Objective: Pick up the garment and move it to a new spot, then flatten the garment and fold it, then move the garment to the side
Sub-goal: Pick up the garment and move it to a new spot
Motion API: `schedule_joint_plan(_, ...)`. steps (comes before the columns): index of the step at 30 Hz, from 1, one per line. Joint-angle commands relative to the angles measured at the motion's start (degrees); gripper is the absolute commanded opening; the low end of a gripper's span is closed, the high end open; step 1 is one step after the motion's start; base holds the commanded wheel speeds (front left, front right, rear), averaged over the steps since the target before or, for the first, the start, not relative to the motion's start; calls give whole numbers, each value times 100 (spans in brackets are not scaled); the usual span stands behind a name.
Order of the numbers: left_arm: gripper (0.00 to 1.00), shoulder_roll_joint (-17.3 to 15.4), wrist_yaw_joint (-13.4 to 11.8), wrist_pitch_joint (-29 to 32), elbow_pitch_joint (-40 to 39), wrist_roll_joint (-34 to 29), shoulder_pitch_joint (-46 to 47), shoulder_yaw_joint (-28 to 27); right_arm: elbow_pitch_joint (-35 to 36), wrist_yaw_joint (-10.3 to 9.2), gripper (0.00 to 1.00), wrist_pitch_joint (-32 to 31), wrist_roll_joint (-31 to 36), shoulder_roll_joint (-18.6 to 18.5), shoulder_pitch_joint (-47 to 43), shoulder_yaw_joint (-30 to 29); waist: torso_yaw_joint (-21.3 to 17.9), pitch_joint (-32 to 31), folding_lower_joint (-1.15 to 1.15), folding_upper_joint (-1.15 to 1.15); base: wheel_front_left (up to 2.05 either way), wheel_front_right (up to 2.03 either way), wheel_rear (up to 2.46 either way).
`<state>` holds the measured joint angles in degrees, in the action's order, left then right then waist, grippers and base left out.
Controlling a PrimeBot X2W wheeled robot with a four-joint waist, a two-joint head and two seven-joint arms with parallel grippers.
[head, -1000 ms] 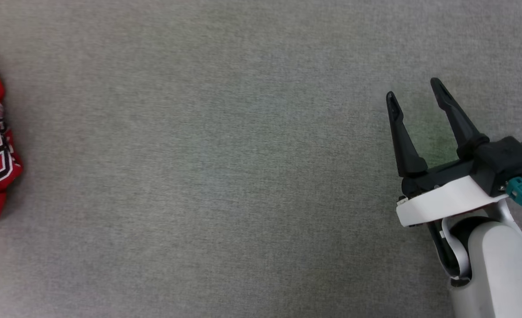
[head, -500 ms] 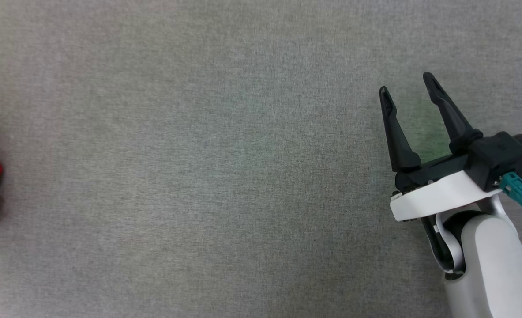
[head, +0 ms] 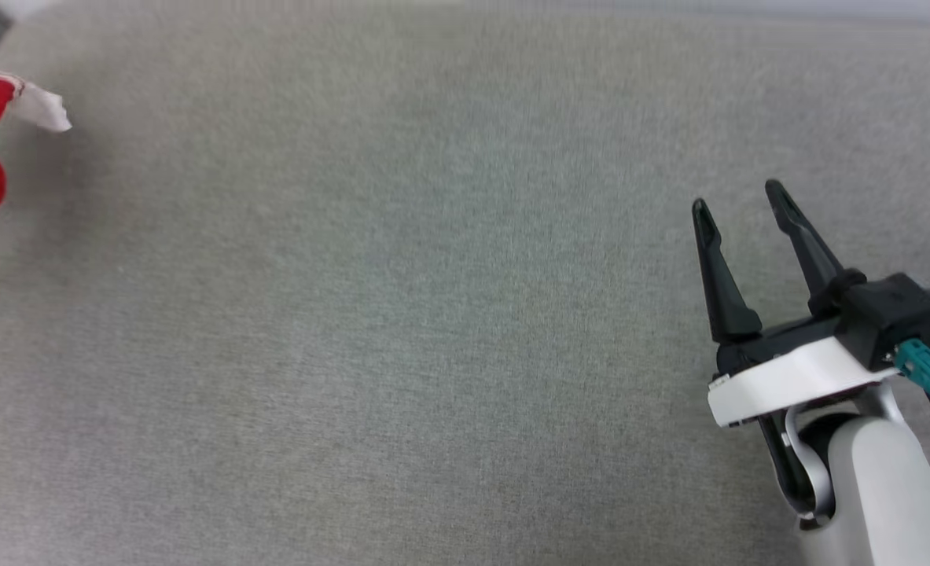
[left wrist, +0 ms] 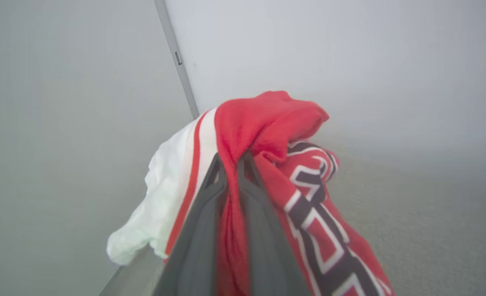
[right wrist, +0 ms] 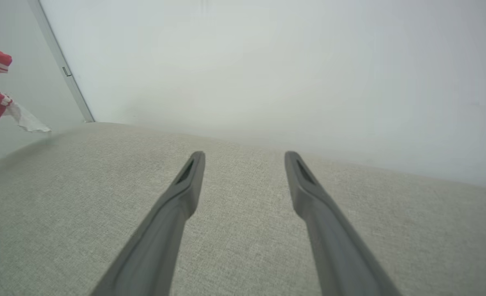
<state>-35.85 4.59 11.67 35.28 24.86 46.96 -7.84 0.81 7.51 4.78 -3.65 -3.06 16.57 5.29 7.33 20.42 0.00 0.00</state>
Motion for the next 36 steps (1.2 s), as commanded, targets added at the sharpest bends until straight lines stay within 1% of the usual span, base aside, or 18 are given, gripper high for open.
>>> schedule_joint_plan(1,0,28,42,-136,-27,-72,83,62,-26,-4,100,20,-42,11,-102,-37,30,-328,0,0,0,0,0)
schedule_joint_plan(3,0,71,54,-404,-69,-165,195,163,-45,-3,100,23,-55,18,-176,-59,-15,-514,0,0,0,0,0)
schedule_joint_plan(7,0,277,85,-905,-184,-319,345,408,-63,-4,100,16,-173,22,-384,-160,-146,-878,0,0,0,0,0)
schedule_joint_plan(11,0,616,103,-1249,-342,-411,387,692,-60,-4,100,-32,-272,23,-604,-269,-328,-1207,0,0,0,0,0)
schedule_joint_plan(15,0,1067,149,-1439,-528,-372,204,1007,-36,-4,100,-111,-273,22,-820,-341,-596,-1542,0,0,0,0,0)
schedule_joint_plan(19,0,1528,188,-1465,-759,-357,-71,1395,51,-4,100,-219,-252,20,-1017,-391,-902,-1771,0,0,0,0,0)
schedule_joint_plan(21,0,1823,206,-1483,-844,-250,-287,1566,122,-3,100,-266,-233,21,-1091,-400,-1050,-1850,0,0,0,0,0)
schedule_joint_plan(25,0,2367,235,-1638,-965,-102,-733,1901,254,-3,100,-371,-248,21,-1233,-460,-1290,-1868,0,0,0,0,0)
schedule_joint_plan(29,0,2831,272,-1803,-973,-18,-1275,2429,364,-3,100,-449,-281,22,-1357,-506,-1446,-1809,0,0,0,0,0)
schedule_joint_plan(33,0,3101,281,-1831,-909,74,-1906,3134,436,-3,100,-457,-354,22,-1423,-554,-1511,-1668,0,0,0,0,0)
schedule_joint_plan(36,0,3181,287,-1771,-778,112,-2327,3639,446,-3,100,-437,-395,22,-1418,-571,-1484,-1556,0,0,0,0,0)
